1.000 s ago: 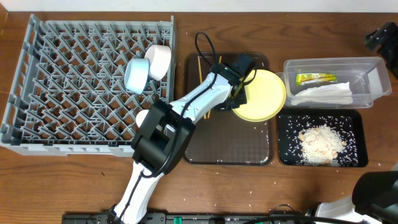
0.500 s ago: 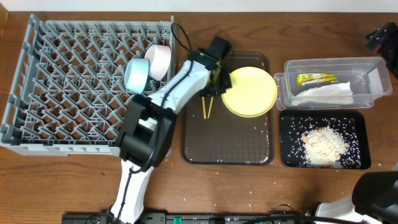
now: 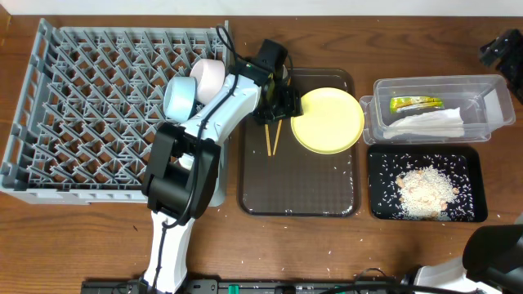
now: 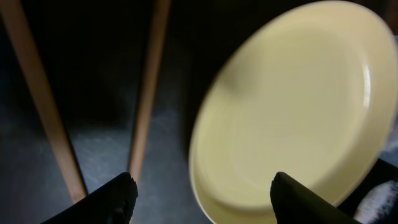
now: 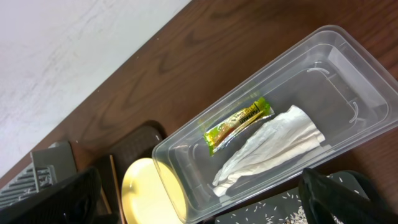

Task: Sort waste into correct bins and load items into the dishwasher
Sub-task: 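Grasp yellow plate rim with left gripper and lift it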

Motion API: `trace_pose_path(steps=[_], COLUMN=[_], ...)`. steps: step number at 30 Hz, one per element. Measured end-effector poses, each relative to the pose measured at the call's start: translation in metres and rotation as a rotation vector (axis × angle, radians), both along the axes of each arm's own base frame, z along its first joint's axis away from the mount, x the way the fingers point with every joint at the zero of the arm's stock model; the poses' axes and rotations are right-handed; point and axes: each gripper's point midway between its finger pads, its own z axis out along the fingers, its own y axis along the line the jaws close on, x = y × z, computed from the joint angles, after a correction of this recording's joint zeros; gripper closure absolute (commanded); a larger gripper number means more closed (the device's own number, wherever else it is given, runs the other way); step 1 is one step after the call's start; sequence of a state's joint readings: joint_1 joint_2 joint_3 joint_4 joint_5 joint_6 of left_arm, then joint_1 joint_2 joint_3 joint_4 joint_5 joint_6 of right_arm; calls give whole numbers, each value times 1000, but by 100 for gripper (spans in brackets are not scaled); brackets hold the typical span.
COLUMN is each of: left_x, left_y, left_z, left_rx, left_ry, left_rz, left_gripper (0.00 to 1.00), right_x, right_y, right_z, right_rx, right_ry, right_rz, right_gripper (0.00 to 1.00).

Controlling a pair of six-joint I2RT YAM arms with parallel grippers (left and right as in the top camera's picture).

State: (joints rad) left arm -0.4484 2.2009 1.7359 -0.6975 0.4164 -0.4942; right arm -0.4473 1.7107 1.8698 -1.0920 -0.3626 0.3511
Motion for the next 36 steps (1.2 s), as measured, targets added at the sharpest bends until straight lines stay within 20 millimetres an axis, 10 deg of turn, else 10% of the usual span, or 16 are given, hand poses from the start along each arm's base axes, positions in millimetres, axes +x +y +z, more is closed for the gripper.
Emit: trace_pose_path(steps=[21,25,30,36], left_x=[-8,-6,-5,-2], left_y=[-31,-33,-32,-26], left_z=[-26,-31,-38,-40], left_rx=[-6,-11,-12,-23], left_ry=[-37,-28,-6,16], left_rz=[-33,-11,22,48], left_gripper=[35,50,92,93], right_x=[0,0,0,0], right_y=[0,0,0,0], right_z=[0,0,0,0], right_rx=[0,0,0,0], right_ry=[0,0,0,0], right_rz=[0,0,0,0], right_gripper=[1,1,1,1])
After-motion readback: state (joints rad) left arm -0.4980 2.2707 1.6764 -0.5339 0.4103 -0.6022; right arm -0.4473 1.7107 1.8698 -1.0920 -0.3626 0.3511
